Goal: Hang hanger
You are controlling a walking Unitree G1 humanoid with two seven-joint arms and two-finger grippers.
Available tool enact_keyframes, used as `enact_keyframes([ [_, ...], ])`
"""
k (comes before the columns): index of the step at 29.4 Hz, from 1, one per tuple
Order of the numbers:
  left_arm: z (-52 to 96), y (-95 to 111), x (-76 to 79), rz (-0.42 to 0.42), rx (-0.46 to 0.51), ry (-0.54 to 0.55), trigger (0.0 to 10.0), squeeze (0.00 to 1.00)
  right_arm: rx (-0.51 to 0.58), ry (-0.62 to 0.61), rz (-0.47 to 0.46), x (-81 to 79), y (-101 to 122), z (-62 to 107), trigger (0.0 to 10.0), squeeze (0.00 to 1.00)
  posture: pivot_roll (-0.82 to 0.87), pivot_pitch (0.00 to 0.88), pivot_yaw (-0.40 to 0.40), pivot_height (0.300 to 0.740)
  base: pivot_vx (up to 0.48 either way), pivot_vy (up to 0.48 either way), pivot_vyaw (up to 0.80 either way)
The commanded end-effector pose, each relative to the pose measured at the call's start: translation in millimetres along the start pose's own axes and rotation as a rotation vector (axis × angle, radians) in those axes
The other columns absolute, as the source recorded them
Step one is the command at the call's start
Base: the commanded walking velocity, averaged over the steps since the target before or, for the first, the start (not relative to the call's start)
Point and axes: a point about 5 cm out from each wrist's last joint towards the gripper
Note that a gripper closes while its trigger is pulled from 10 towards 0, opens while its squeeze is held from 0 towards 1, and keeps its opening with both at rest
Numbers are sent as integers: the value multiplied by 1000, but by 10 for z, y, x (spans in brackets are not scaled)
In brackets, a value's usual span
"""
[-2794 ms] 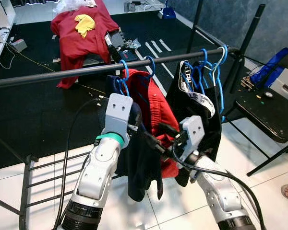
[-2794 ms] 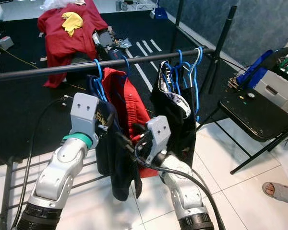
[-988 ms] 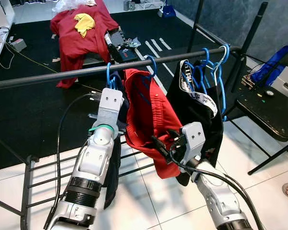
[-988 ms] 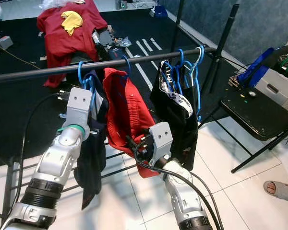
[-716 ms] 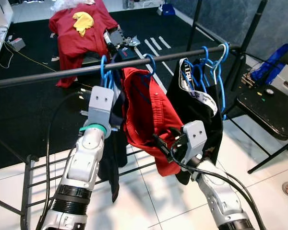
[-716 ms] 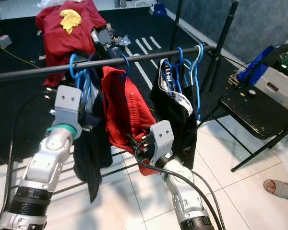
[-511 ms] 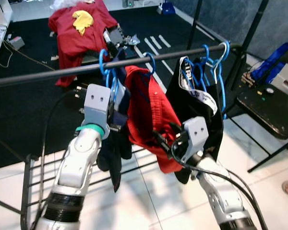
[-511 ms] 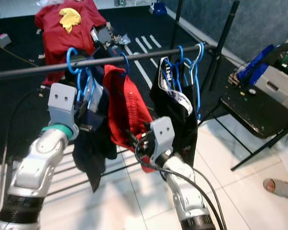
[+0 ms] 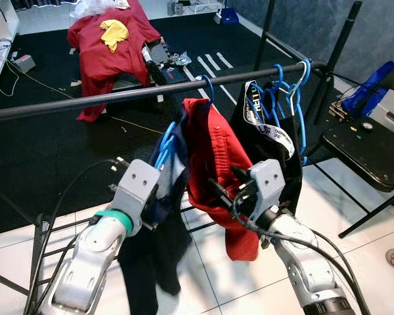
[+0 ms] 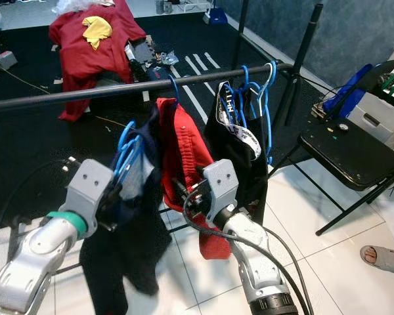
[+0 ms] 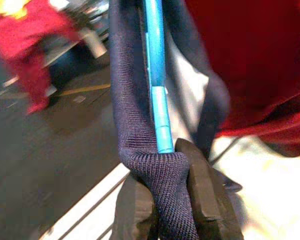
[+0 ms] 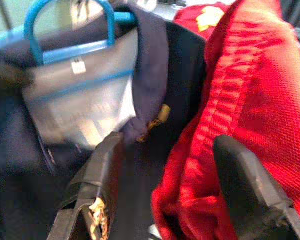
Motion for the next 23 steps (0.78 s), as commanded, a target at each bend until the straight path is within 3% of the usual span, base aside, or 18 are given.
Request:
enact_keyframes([
  [1,44,23,-105,-13,2,74,10000,0,-12,36,45,-67,-16,6,10000,0,-55,80,74,740,0,0,0],
  [2,79,-75,-198,24,-65,182,10000,0,-6,50,52,-89,3,-5,10000,0,-48,82,69,740,0,0,0],
  [3,79,-75,-198,24,-65,182,10000,0,-6,50,52,-89,3,-5,10000,0,-48,82,69,740,0,0,0],
  [5,188,-242,-299,57,-163,306,10000,0,-4,105,77,-164,19,-41,10000,0,-41,83,61,740,0,0,0],
  [6,232,-296,-299,62,-186,310,10000,0,-7,137,95,-210,22,-59,10000,0,-41,83,61,740,0,0,0],
  [10,291,-307,-224,56,-162,205,10000,0,0,184,140,-278,52,-92,10000,0,-36,86,59,740,0,0,0],
  [11,347,-291,-152,66,-122,87,10000,0,3,208,148,-301,75,-98,10000,0,-28,89,58,740,0,0,0],
  [12,347,-291,-152,66,-122,87,10000,0,3,208,148,-301,75,-98,10000,0,-28,89,58,740,0,0,0],
  [14,448,-258,-94,91,-57,-52,10000,0,11,229,157,-312,107,-80,10000,0,-20,93,55,740,0,0,0],
  [18,494,-239,-103,96,-21,-84,10000,0,11,209,160,-280,91,-60,10000,0,-18,95,57,740,0,0,0],
  [23,574,-206,-95,149,33,-51,10000,0,-20,88,113,-209,-137,-31,10000,0,-27,96,61,740,0,0,0],
])
Point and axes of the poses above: a point about 5 cm out from each wrist's last joint towards the gripper, its own z axis pointing back from the gripper into the wrist, its own y axis along the axis of the wrist's last joint, x = y × z, and after that the axes turned 10 degrees about -z, right-handed
